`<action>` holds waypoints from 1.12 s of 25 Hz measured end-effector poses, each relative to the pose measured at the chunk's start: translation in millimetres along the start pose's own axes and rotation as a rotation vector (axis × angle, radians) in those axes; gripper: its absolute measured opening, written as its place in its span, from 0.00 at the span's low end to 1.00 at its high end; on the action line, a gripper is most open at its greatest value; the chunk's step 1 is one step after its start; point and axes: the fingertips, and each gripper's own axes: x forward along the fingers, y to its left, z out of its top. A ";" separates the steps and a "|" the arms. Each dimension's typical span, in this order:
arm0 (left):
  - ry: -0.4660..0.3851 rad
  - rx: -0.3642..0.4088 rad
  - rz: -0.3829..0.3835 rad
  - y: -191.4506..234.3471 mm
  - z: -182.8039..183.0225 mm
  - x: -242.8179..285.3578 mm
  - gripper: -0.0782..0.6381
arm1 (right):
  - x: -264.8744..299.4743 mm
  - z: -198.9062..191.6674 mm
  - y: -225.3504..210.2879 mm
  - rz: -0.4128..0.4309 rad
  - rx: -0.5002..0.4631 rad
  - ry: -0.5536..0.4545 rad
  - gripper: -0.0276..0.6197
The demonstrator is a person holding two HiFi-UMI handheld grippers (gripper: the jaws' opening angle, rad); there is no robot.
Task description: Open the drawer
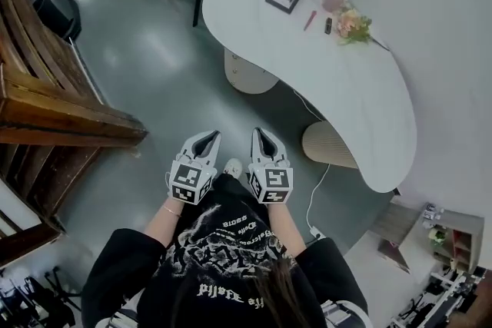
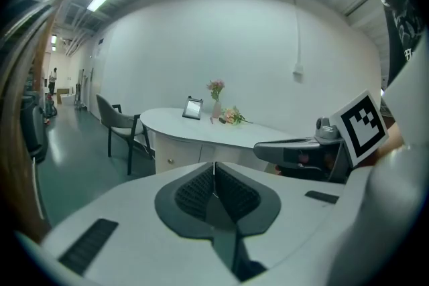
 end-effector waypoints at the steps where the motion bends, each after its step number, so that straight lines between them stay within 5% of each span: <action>1: 0.002 -0.006 0.008 1.6 0.6 4.6 0.15 | 2.7 0.4 -4.2 0.001 0.001 0.004 0.08; 28: 0.037 -0.026 -0.004 72.4 -0.7 100.4 0.15 | 69.5 -8.6 -26.7 -0.062 0.061 0.039 0.08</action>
